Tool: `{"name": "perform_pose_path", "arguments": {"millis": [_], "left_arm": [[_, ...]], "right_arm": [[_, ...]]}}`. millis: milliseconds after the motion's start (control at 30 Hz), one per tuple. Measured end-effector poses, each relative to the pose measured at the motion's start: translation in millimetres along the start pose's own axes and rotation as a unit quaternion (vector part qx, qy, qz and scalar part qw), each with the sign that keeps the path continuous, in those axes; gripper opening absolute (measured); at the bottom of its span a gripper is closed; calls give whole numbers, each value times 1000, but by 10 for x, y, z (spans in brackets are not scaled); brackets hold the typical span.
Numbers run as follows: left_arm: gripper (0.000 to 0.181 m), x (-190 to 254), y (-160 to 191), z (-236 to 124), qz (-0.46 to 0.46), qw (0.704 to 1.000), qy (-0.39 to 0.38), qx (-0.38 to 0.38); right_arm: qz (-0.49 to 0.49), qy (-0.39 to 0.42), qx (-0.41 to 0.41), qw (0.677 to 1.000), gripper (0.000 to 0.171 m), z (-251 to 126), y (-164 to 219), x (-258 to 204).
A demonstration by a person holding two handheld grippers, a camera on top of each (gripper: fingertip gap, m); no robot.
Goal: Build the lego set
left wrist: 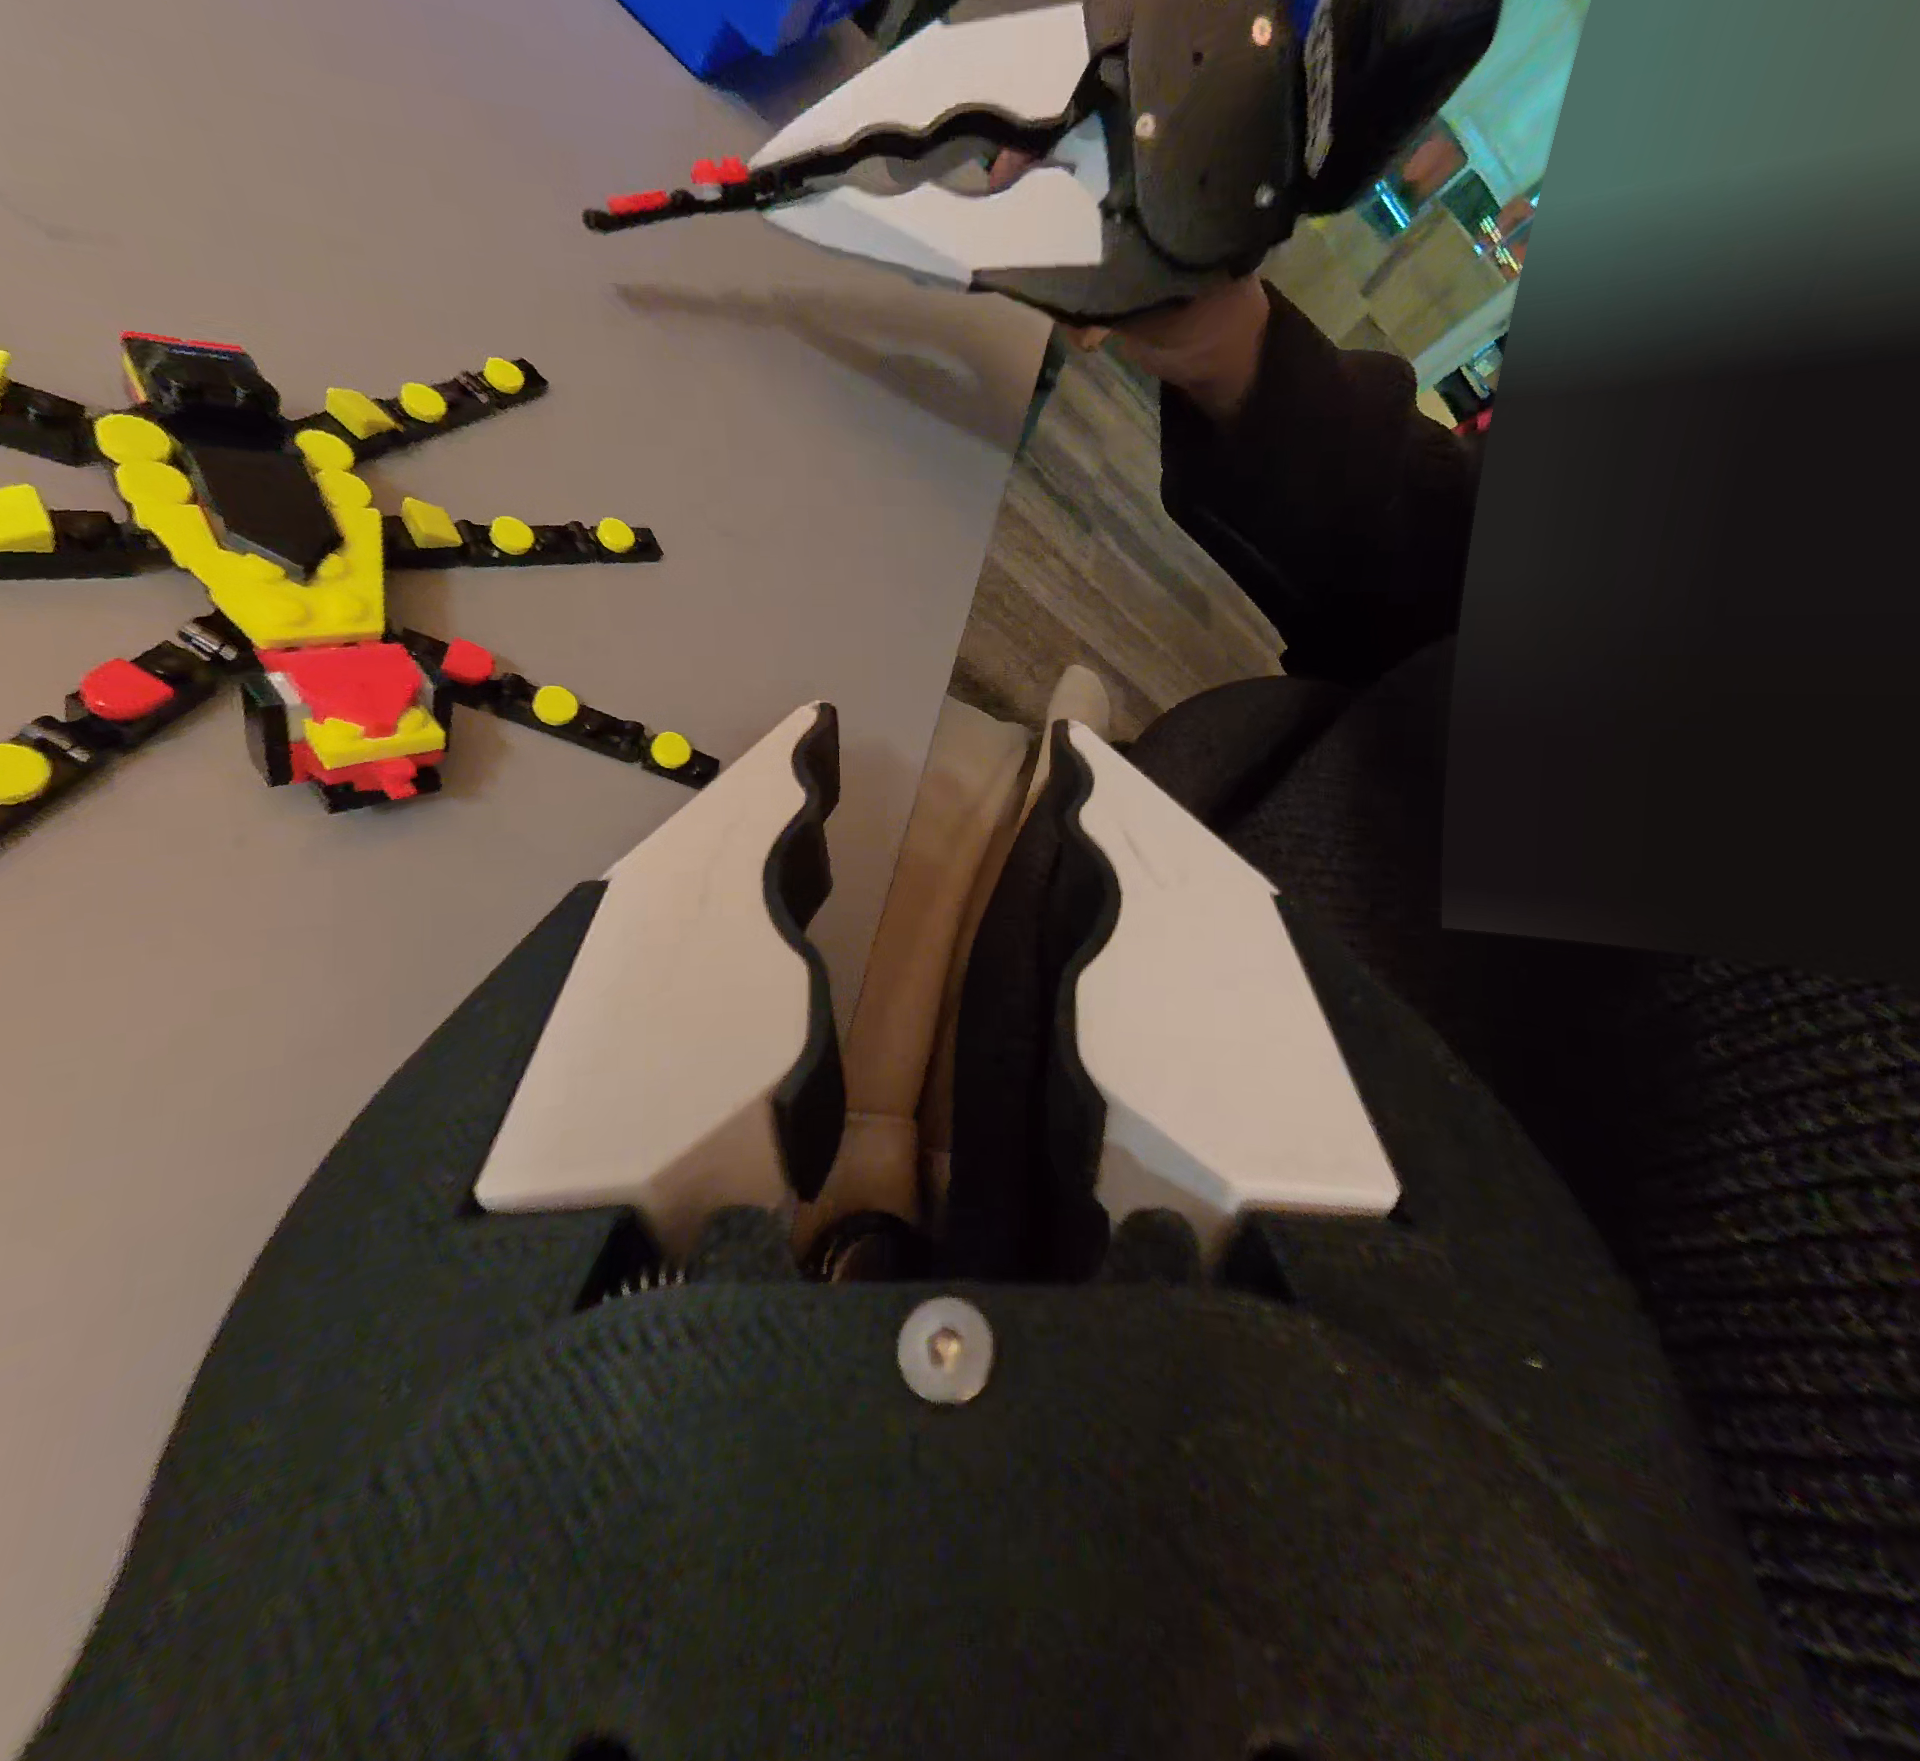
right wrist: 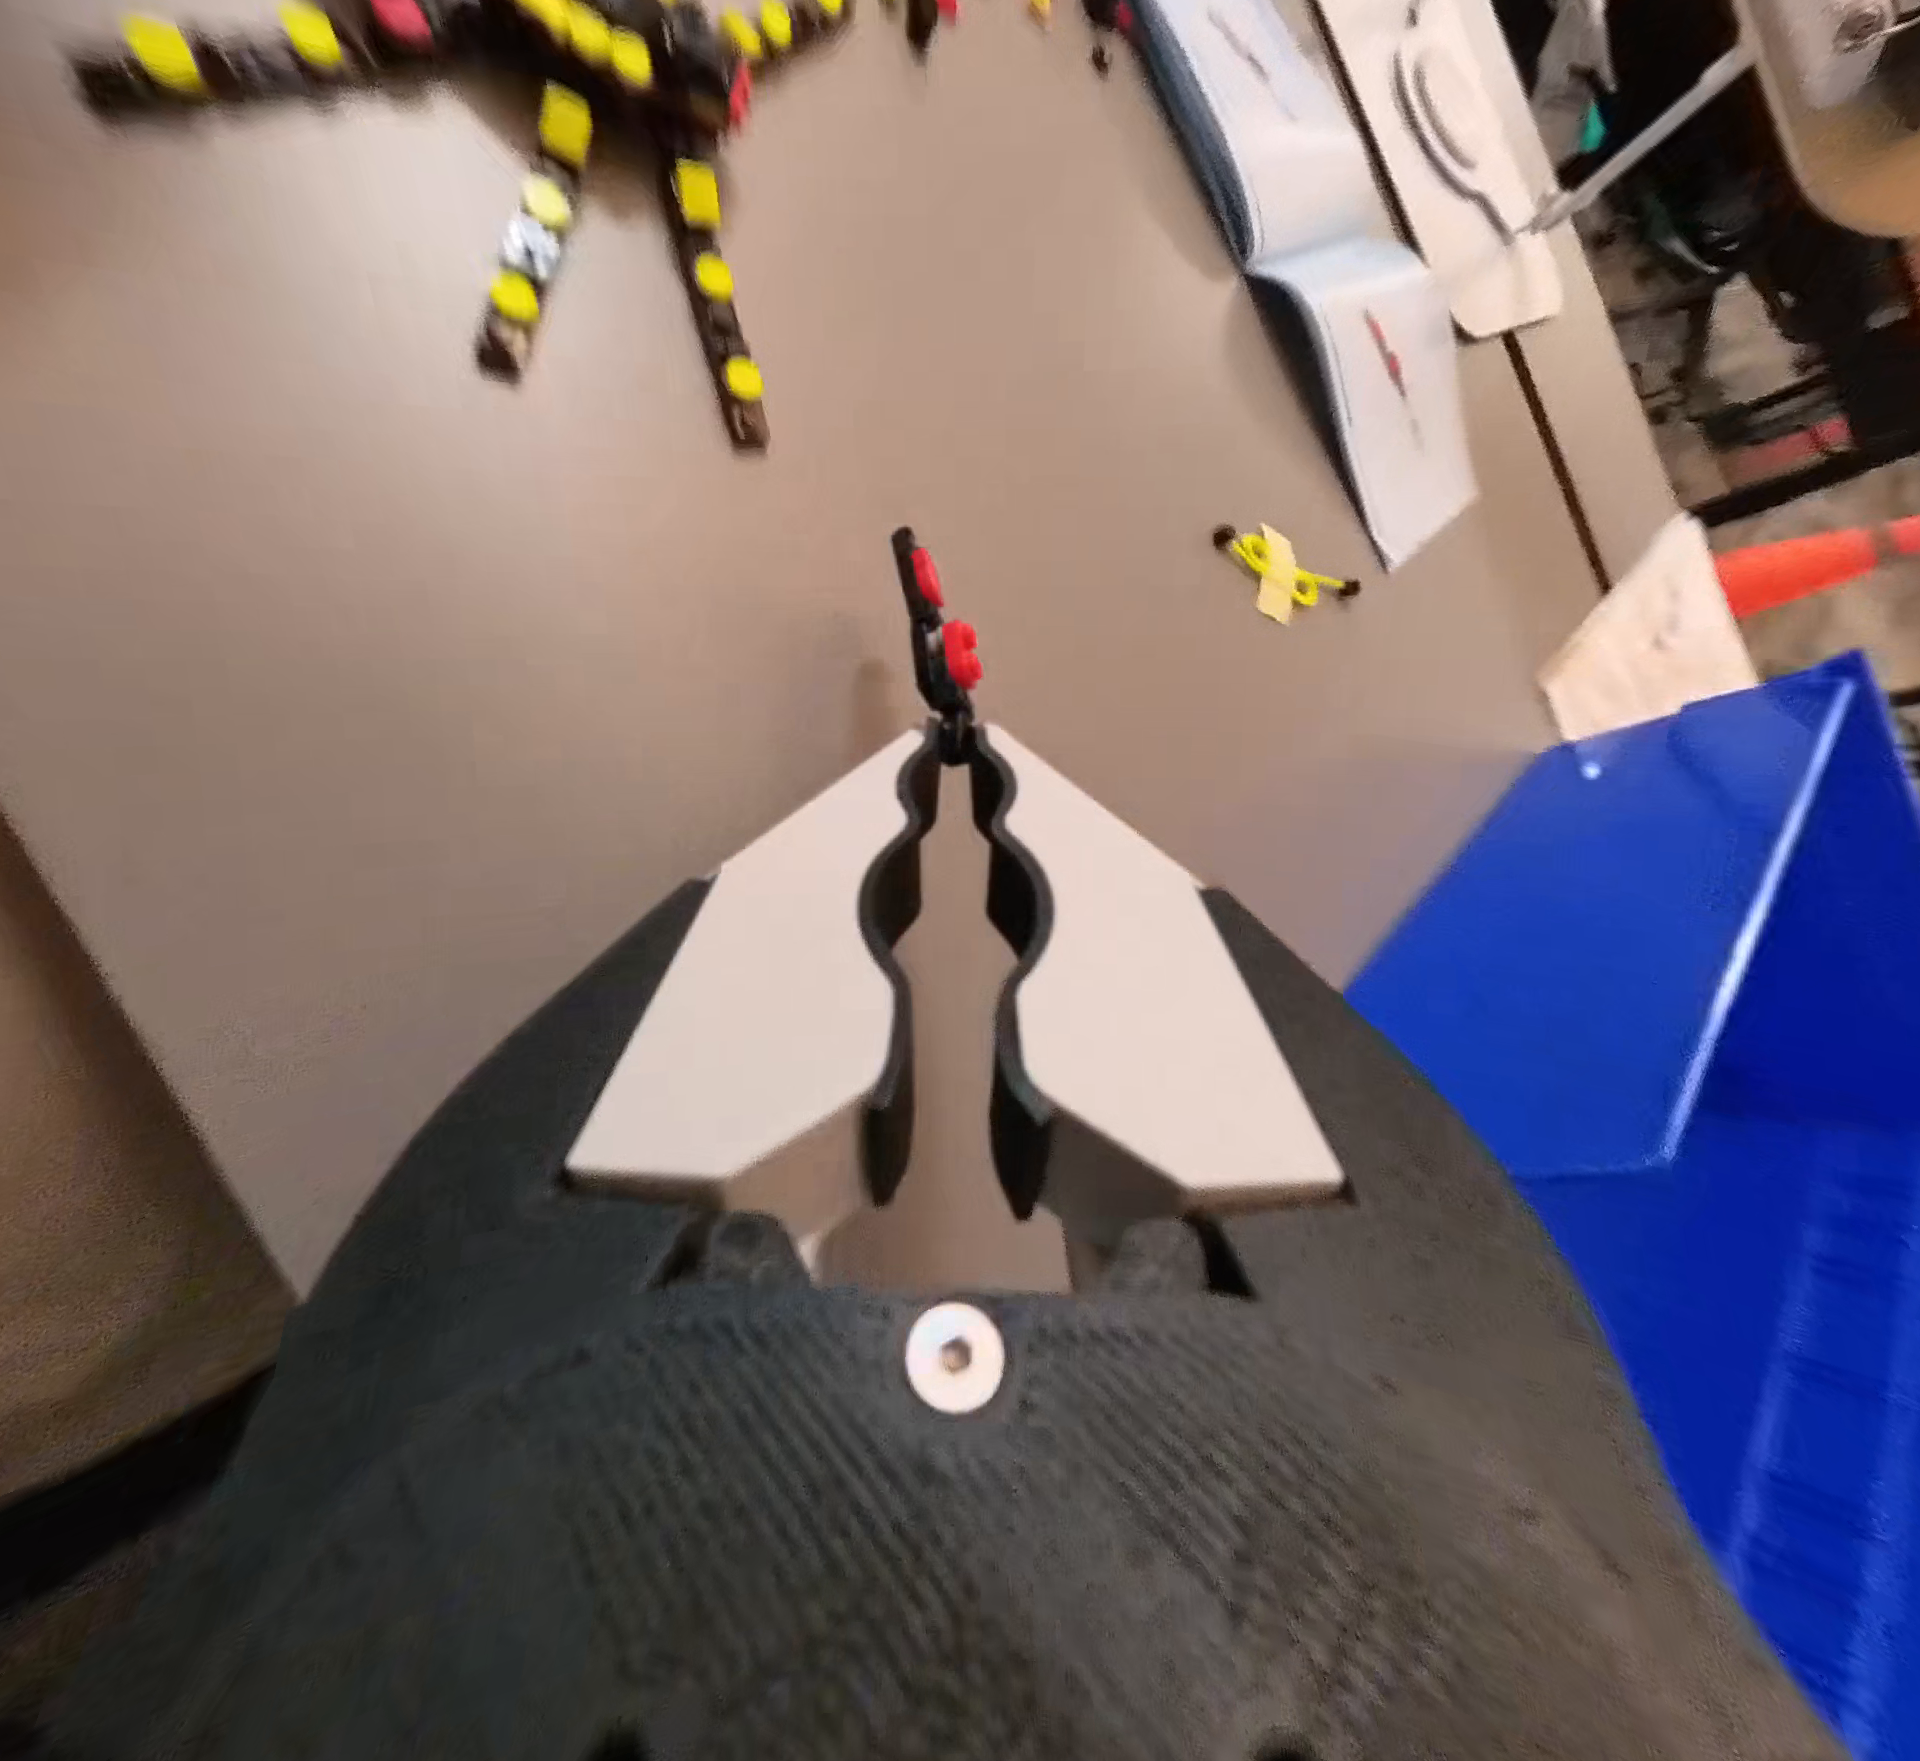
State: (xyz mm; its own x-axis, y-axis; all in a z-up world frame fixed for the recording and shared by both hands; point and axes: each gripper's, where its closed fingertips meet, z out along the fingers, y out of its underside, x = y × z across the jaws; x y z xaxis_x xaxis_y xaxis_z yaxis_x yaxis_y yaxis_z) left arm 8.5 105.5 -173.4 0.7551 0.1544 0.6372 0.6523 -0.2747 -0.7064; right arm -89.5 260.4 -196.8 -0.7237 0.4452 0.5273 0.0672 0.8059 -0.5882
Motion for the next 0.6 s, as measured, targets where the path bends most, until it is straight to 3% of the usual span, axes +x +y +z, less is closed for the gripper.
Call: {"name": "perform_pose_path", "arguments": {"millis": [200,367,600], "left_arm": [[41,-177,-89,-79,28,998,-57,19],[75,-458,-284,-257,27,986,-144,75],[86,-764,-360,-427,74,966,-238,73]], "right_arm": [[-91,16,-45,995,4,108,75,-93],[-116,6,-65,991,26,149,155,-164],[-86,-14,-31,996,31,114,55,-203]]}}
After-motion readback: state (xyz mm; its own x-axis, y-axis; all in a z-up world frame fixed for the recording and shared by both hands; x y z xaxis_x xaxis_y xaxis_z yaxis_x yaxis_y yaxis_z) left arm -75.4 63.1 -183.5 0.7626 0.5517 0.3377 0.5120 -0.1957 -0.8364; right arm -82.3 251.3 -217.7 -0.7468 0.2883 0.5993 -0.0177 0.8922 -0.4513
